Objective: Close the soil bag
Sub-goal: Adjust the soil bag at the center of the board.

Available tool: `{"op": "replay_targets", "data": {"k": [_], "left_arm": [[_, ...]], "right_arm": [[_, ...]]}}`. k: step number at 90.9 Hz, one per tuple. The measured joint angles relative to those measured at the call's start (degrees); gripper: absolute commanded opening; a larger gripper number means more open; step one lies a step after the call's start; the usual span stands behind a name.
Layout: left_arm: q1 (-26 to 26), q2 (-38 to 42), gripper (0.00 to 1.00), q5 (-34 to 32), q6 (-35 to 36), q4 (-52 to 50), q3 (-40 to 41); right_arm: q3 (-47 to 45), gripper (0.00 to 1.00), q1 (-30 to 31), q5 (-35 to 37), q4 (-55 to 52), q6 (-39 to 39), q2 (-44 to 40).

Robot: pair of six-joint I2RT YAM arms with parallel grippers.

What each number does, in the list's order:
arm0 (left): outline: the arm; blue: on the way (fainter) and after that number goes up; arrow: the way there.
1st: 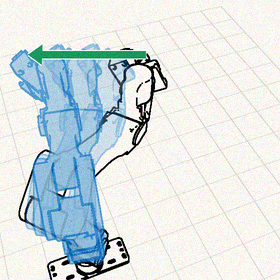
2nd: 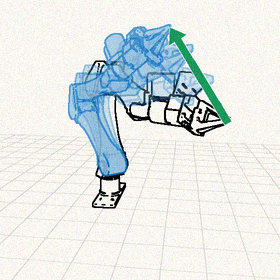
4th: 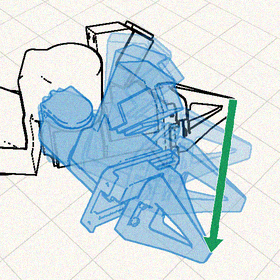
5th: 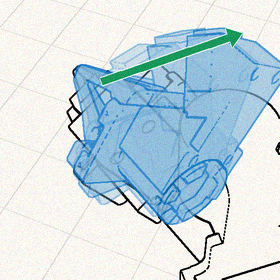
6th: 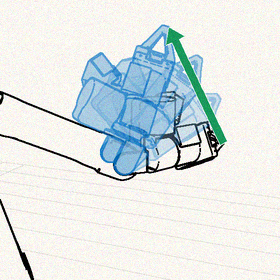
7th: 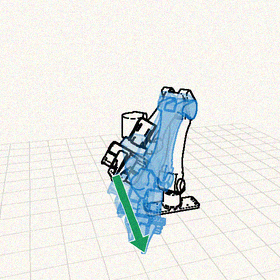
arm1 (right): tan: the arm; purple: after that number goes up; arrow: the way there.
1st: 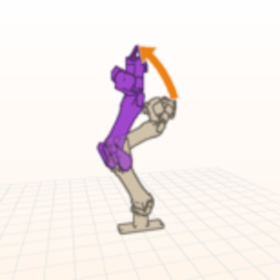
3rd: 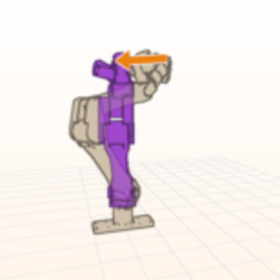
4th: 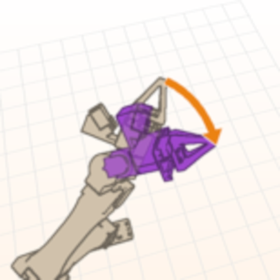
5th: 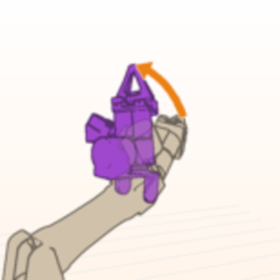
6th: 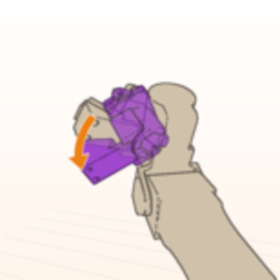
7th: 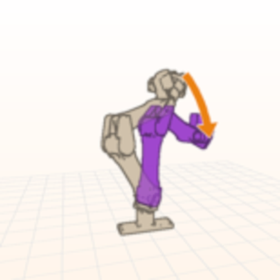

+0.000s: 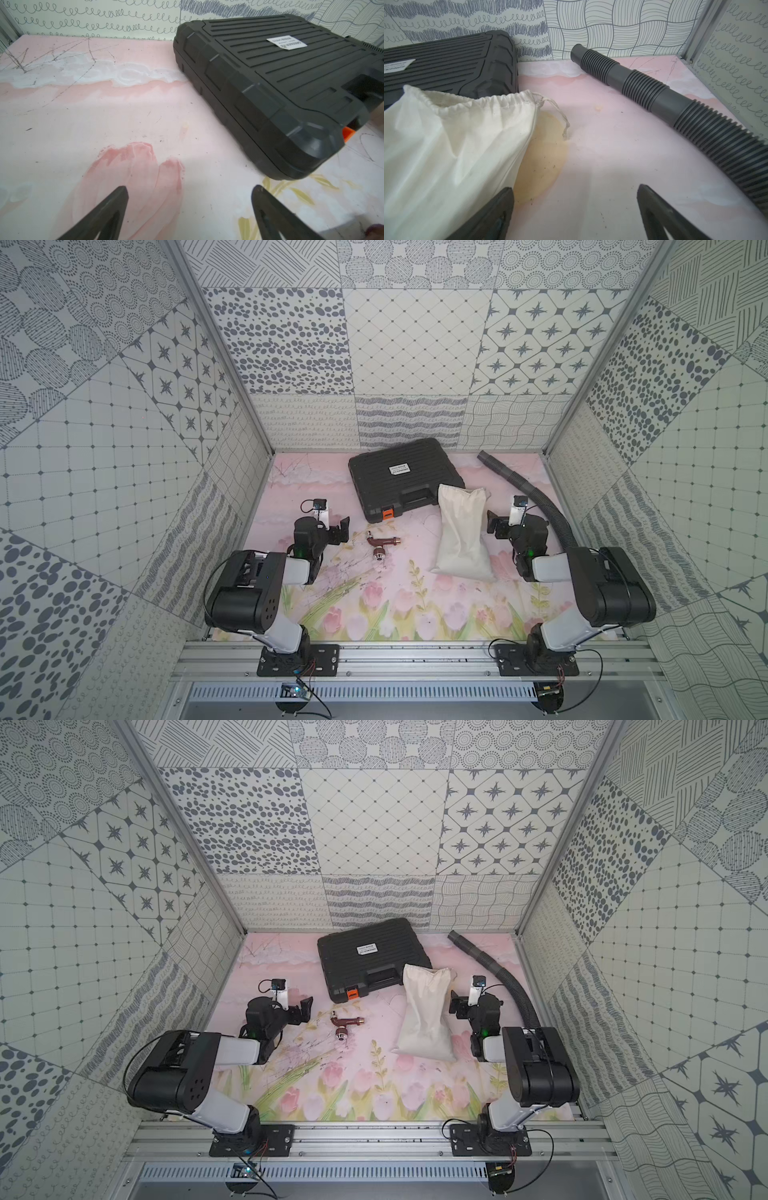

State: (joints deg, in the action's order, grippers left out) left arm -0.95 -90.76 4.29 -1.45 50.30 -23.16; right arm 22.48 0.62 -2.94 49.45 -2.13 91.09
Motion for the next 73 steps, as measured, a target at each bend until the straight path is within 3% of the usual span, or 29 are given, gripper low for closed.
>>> {"op": "replay_targets", "data": {"k": [52,61,73], "left_arm": [[0.0,0.31,0.97,-0.46,-0.22,-0.85,-0.17],[0.0,2.91,0.97,-1.16,-0.63,-6.47,-2.6],[0.0,6.1,0.97,-4.57,-3.43,-19.41,-12.57]], "right_arm": [[0.0,0.97,0.0,0.13,-0.35,-0.02,-0.07],[0.48,0.97,0.09,2.67,-3.41,-0.7,-1.7],[6.38,0.97,0.46,6.16,-15.93,-2.56,-6.93]]}}
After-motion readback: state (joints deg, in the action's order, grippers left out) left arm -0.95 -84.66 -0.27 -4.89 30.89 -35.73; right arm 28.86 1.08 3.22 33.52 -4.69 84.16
